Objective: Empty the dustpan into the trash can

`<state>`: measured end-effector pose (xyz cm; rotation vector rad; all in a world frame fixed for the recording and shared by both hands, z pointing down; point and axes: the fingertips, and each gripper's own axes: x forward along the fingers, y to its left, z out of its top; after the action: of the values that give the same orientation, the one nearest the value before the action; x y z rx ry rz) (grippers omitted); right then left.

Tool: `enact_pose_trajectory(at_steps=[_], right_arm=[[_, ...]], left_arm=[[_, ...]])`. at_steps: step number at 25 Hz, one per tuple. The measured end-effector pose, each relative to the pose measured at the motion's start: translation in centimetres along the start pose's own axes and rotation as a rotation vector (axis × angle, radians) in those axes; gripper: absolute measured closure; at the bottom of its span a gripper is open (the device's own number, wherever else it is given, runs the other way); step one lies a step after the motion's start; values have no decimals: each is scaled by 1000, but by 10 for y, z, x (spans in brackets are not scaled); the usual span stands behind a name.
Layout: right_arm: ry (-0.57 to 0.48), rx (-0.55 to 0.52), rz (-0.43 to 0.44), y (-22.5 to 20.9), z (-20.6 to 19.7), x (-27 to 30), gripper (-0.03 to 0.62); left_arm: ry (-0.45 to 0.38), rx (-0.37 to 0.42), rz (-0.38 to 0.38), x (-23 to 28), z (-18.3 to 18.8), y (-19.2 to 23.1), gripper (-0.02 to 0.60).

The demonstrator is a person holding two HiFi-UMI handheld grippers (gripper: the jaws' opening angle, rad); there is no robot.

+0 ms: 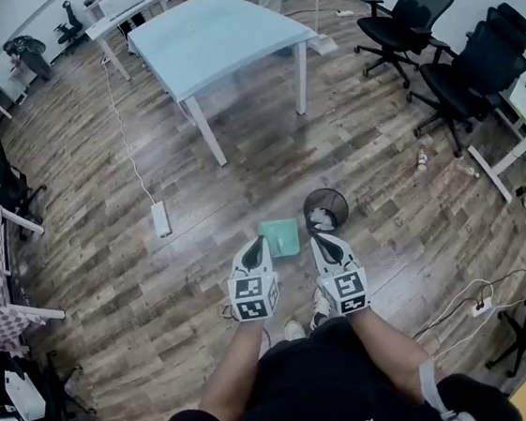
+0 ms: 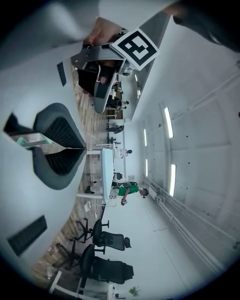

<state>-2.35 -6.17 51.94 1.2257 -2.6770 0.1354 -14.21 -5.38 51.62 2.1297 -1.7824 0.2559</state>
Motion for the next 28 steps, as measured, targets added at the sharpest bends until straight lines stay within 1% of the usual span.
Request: enact_pose_trajectory(at_steps=[4,6,9,14,18,22,25,28], right_arm=[[-60,-8,-33,9,24,-19,569],[-86,-7,-56,9,34,-29,569],[-106,-14,-87,7,46,-45,569],[-99,-56,-110,-4,54,-61,569],[-115,-71,-105,-13,65,-74,569],[-119,-81,-92,-24,69,-92,569],[-136,-98,-94,-35,77,-107,569],[-147,-97,-101,-45,81,-115,569]], left_arm=[[-80,35,-49,-18,13,-18,560],[-106,53,-64,-26,17,-25,560],[-110,57,-90,-35,15,-34,558],[-119,66,-126,-40,16,-56,558],[-130,89,-125,-42,23,-73,558],[-155,68,-96,-51,28,-90,558],[-176,67,-93,-56,34,-105,558],[-177,76,-92,-59,38,-114,558]])
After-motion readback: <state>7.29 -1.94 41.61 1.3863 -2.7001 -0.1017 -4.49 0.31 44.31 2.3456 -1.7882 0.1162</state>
